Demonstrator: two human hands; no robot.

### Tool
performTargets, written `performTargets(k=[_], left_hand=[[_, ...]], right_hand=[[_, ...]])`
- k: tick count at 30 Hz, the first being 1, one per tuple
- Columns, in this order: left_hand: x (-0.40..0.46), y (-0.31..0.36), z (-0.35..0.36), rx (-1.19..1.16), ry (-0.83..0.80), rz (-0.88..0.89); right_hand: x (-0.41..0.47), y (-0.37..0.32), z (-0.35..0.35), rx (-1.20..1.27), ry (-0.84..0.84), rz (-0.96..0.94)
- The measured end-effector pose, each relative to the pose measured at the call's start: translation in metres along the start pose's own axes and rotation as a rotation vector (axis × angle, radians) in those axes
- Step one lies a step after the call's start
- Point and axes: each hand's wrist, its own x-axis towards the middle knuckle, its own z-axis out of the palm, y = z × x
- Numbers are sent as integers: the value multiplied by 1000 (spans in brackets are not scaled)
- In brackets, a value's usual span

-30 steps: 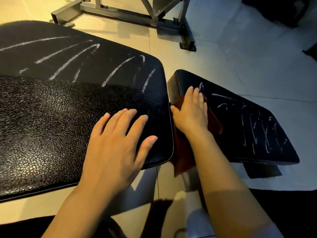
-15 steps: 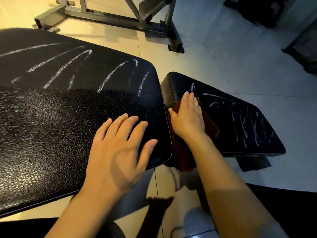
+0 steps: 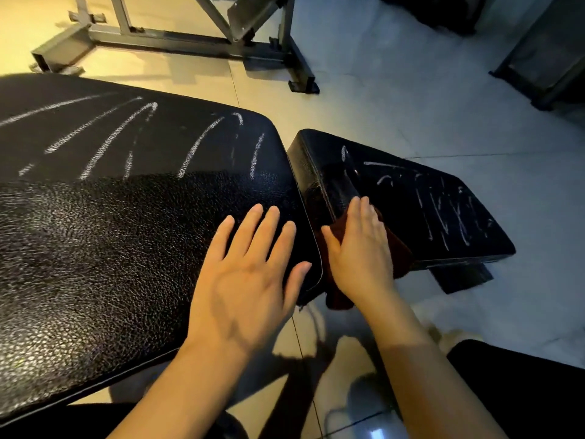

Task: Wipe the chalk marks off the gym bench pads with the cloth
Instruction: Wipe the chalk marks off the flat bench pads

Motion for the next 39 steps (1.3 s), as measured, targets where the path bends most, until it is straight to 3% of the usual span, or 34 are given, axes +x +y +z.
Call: performTargets(k=[7,18,22,26,29,33,36,39], left_hand=[[-1,2,-2,52,23,39],[1,-1,4,37,35,54],[1,0,0,30,58,50],[0,3,-3,19,30,46],[-4,1,-8,-31,57,109],[-10,29,-13,-246,73,260],[-11,78,-9,-659,-128,92],[-20,108,2,-932,-195,19]], right_hand=[[69,-30,-3,2,-51,-2],[-29,30,9,175,37,51],[-33,33,1,321,25,79],[-46,45,-31,650,5,114],[-68,46,-55,819,55,7],[-92,48,-75,901,188,-171],[-108,54,-88,880,211,-220],[-118,64,-91,859,285,-203]])
